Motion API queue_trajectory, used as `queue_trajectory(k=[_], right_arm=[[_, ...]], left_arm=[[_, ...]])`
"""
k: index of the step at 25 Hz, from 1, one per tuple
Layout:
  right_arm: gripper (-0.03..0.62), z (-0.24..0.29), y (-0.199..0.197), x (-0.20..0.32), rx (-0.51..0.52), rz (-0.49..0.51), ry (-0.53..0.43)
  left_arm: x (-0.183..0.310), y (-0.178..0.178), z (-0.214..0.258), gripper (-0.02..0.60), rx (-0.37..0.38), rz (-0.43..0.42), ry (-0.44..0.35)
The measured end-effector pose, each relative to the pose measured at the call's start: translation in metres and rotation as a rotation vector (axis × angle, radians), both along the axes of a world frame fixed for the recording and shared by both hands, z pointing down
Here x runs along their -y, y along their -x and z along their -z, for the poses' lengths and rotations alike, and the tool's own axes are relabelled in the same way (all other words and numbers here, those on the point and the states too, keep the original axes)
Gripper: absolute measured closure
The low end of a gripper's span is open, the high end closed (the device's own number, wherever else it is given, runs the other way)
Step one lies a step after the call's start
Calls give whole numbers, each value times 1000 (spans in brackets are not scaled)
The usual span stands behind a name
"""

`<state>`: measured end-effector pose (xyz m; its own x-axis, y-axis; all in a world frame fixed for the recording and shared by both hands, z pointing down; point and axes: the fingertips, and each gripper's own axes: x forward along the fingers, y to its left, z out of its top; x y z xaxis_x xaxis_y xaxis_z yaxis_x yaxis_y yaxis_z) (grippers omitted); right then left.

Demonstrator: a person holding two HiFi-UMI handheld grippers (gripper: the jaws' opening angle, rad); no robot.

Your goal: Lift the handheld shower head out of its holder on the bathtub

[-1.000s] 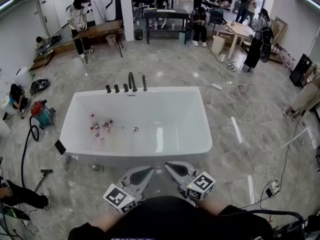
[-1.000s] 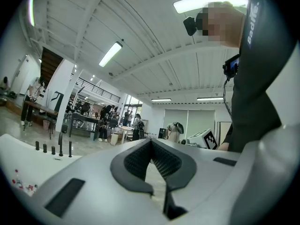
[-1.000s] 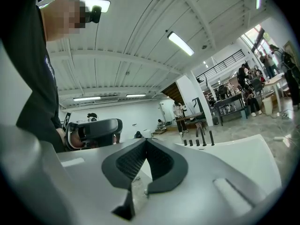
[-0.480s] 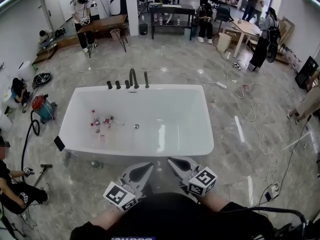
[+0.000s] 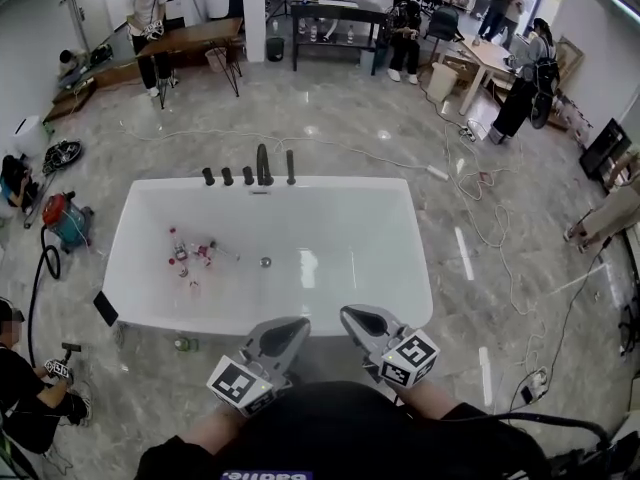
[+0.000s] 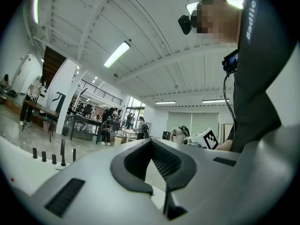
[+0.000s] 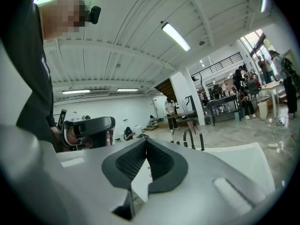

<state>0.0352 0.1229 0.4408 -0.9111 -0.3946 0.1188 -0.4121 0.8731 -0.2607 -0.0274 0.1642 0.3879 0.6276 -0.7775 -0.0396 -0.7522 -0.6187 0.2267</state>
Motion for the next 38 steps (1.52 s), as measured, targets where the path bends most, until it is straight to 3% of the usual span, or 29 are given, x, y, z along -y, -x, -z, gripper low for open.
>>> queue_trajectory(k=[10, 16, 24, 33, 35, 38], right_arm=[[591, -20, 102, 104, -90, -58, 15], [591, -20, 129, 143, -90, -100, 22], [591, -23, 118, 167, -55, -81, 36], [591, -30, 60, 210, -23, 2, 52], [591, -36, 41, 222, -11, -1, 68], [591, -44, 16, 238, -12, -5, 95]], left_arm=[[103, 115, -25, 577, -4, -32, 15], [163, 160, -43, 577, 6, -10, 40], [238, 158, -55, 575, 78, 35, 40], [351, 128, -74, 572, 199, 169, 34], [383, 120, -84, 514, 222, 180, 51], [430, 113, -92, 490, 253, 214, 82]])
